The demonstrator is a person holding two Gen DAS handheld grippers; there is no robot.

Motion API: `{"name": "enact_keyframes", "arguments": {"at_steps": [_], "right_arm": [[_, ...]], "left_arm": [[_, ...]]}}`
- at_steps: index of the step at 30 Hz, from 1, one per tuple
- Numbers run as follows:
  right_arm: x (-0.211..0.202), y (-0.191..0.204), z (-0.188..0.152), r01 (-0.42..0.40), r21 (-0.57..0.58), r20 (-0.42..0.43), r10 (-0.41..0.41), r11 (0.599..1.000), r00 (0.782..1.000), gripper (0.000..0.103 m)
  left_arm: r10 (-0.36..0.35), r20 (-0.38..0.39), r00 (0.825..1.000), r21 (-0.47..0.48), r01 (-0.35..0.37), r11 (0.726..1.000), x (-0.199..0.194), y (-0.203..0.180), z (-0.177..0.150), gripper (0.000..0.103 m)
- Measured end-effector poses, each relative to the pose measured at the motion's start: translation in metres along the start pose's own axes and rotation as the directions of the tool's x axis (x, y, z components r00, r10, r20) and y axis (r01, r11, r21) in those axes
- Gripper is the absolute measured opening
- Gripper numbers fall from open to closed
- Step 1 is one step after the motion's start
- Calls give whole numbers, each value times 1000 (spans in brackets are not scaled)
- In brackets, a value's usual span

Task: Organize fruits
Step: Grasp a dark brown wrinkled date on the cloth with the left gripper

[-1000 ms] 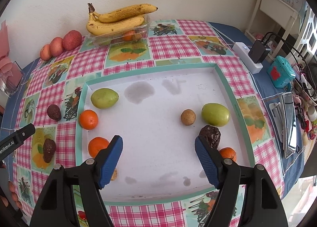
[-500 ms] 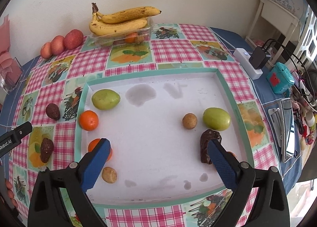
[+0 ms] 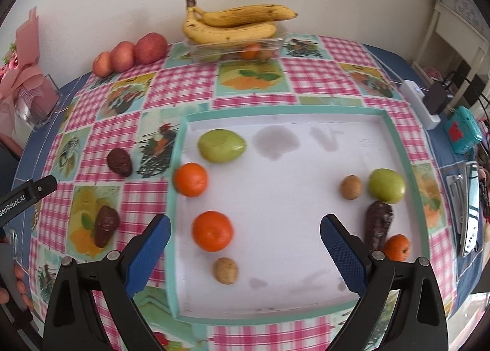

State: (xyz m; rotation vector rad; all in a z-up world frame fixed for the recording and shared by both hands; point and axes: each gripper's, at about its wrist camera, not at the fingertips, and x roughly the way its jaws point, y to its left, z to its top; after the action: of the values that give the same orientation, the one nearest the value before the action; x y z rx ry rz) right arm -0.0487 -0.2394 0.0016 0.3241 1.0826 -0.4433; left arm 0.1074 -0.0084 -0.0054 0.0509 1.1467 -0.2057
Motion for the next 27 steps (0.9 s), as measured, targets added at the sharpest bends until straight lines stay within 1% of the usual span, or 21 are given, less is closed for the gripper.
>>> {"name": "enact_keyframes", "arguments": {"at_steps": [5, 8, 9, 10, 12, 14, 17, 18, 19, 20, 22, 23, 24, 27], "right_arm": [[5, 12, 0, 11, -20, -17, -12, 1000, 1000, 98], [7, 15, -1, 15, -26, -22, -16, 1000, 1000, 98], [8, 15, -1, 18, -27, -22, -18, 999, 1000, 98], [8, 14, -1, 23, -27, -22, -23, 999, 999, 98], [7, 11, -1, 29, -23, -21, -29, 999, 999, 98], [7, 6, -1, 34, -10, -20, -34, 999, 999, 98], [6, 0, -1, 44, 4, -15, -44, 999, 999, 98], [5, -2, -1, 46, 9, -13, -46, 999, 999, 98], [4, -3, -1, 48, 13, -12, -48, 999, 999, 98], [4, -5, -1, 49, 18, -10, -49, 999, 999, 98], [4, -6, -1, 49, 21, -12, -49, 999, 999, 98], [4, -6, -1, 49, 20, -13, -49, 999, 999, 98], [5, -6, -1, 49, 17, -14, -48, 999, 999, 98], [5, -5, 0, 47, 12, -13, -47, 999, 999, 98]], "left_arm": [[-54, -61, 997, 28, 56, 998, 12, -13, -6, 102], [-113, -97, 989, 26, 116, 993, 16, -22, -11, 101], [-137, -111, 984, 23, 140, 990, 18, -25, -12, 99], [-168, -127, 978, 20, 172, 985, 19, -30, -15, 95], [-187, -146, 972, 37, 194, 980, 20, -39, -19, 87], [-182, -161, 970, 70, 195, 978, 22, -49, -23, 82], [-195, -179, 964, 94, 214, 972, 25, -58, -28, 74], [-199, -188, 962, 97, 220, 971, 26, -61, -29, 68], [-202, -198, 959, 99, 225, 969, 28, -62, -31, 63], [-204, -208, 956, 100, 229, 968, 31, -64, -32, 61], [-201, -224, 953, 101, 228, 968, 35, -65, -35, 52], [-197, -229, 953, 102, 225, 969, 38, -66, -35, 50], [-193, -232, 954, 102, 221, 970, 39, -66, -36, 45], [-194, -231, 953, 92, 220, 971, 41, -65, -37, 43]]}}
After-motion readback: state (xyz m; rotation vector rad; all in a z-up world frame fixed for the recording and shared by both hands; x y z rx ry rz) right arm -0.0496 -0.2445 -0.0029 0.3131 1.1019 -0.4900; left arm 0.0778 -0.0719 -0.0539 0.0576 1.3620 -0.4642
